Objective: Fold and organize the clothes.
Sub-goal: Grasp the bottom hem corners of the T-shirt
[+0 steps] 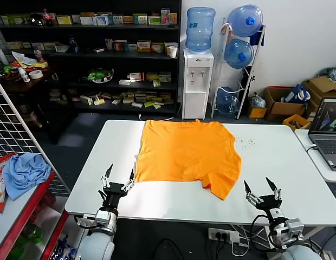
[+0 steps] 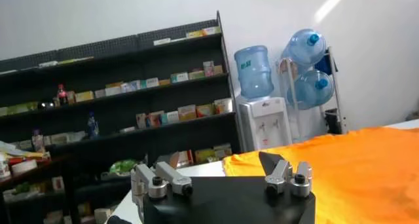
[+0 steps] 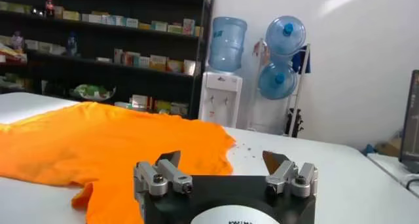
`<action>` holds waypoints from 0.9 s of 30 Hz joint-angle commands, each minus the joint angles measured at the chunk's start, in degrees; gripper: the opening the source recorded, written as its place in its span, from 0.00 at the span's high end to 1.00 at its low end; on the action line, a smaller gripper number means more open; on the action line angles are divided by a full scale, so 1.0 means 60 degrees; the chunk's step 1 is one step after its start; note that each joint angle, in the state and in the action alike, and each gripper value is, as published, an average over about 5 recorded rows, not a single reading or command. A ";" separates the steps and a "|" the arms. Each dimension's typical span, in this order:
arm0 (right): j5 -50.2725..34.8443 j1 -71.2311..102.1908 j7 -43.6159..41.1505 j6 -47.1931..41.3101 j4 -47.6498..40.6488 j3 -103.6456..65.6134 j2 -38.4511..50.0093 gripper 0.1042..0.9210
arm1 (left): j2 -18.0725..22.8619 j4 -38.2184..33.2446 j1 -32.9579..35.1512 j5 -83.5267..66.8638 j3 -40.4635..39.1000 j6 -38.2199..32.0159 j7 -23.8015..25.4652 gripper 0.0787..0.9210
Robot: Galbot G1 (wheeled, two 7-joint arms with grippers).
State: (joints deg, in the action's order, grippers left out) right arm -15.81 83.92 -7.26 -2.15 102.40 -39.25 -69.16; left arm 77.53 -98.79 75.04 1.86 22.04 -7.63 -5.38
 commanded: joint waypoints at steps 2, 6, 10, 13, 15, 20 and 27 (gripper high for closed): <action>-0.0487 -0.0171 0.0359 -0.1248 -0.0045 0.0237 0.0103 0.12 | -0.0378 -0.0252 -0.0318 -0.0792 -0.0503 0.1782 0.0038 0.12; -0.1045 -0.0464 0.0664 -0.1950 -0.0193 0.0531 0.0217 0.12 | -0.0605 -0.0069 -0.0695 -0.1448 -0.0997 0.2472 -0.0131 0.12; -0.1141 -0.0772 0.0808 -0.2179 -0.0497 0.0888 0.0236 0.12 | -0.0768 0.0323 -0.1107 -0.1886 -0.1240 0.2890 -0.0302 0.12; -0.1164 -0.1078 0.0858 -0.2264 -0.0729 0.1202 0.0170 0.12 | -0.0813 0.0520 -0.1333 -0.2284 -0.1280 0.3088 -0.0467 0.12; -0.1177 -0.1278 0.0885 -0.2344 -0.0849 0.1391 0.0111 0.12 | -0.0810 0.0598 -0.1431 -0.2579 -0.1308 0.3251 -0.0574 0.12; -0.1181 -0.1819 0.0934 -0.2543 -0.1146 0.1759 -0.0062 0.12 | -0.0746 0.0722 -0.1620 -0.2834 -0.1430 0.3526 -0.0710 0.12; -0.1184 -0.2388 0.1002 -0.2741 -0.1533 0.2051 -0.0267 0.12 | -0.0744 0.0778 -0.1793 -0.3009 -0.1641 0.4059 -0.0725 0.12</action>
State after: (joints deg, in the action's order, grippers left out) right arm -22.27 73.26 -1.64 -16.65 95.20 -29.21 -70.33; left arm 73.56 -95.28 66.23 -12.59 13.79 11.44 -9.17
